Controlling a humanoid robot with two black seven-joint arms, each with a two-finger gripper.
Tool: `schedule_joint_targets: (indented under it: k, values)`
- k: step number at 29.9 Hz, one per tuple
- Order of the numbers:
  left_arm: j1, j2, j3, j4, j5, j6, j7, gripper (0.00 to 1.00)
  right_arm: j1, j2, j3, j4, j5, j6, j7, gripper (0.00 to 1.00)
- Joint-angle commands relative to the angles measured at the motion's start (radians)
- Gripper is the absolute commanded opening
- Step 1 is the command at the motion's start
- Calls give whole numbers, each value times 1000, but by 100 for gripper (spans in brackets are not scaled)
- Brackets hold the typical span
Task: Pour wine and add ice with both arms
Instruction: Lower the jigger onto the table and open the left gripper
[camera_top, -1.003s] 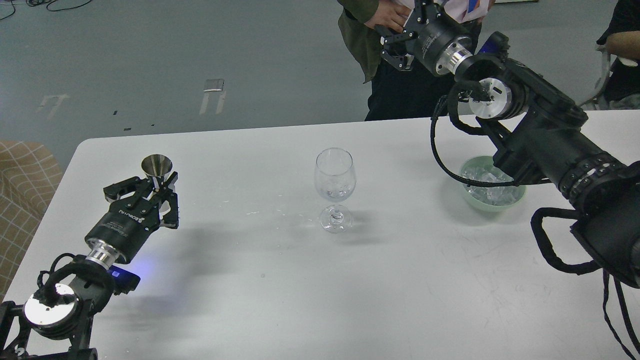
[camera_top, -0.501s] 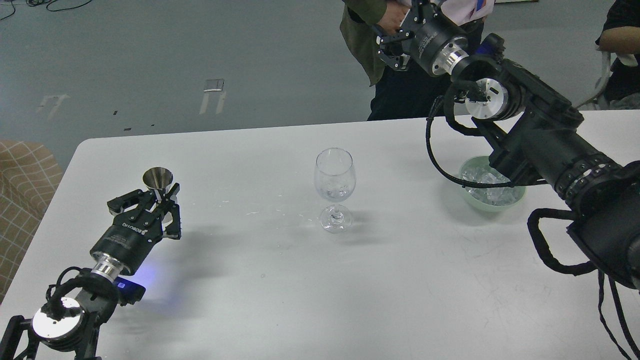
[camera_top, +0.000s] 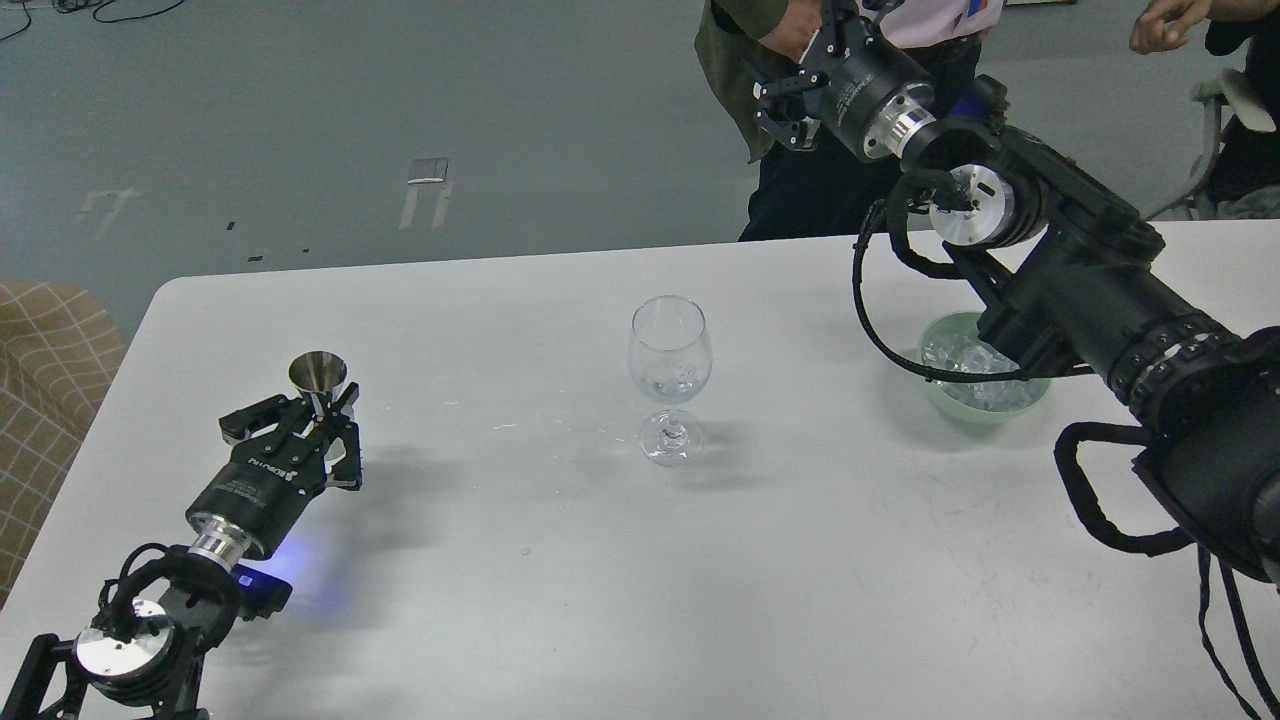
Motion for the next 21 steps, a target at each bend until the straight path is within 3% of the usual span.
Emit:
schedule_joint_targets:
  k: [1, 21]
  values:
    - [-26, 0, 1, 38, 2, -4, 0, 20, 1, 0, 0, 0, 0, 0, 0, 100]
    - [-67, 6, 11, 129, 3, -24, 0, 33, -14, 0, -2, 0, -2, 0, 1, 100]
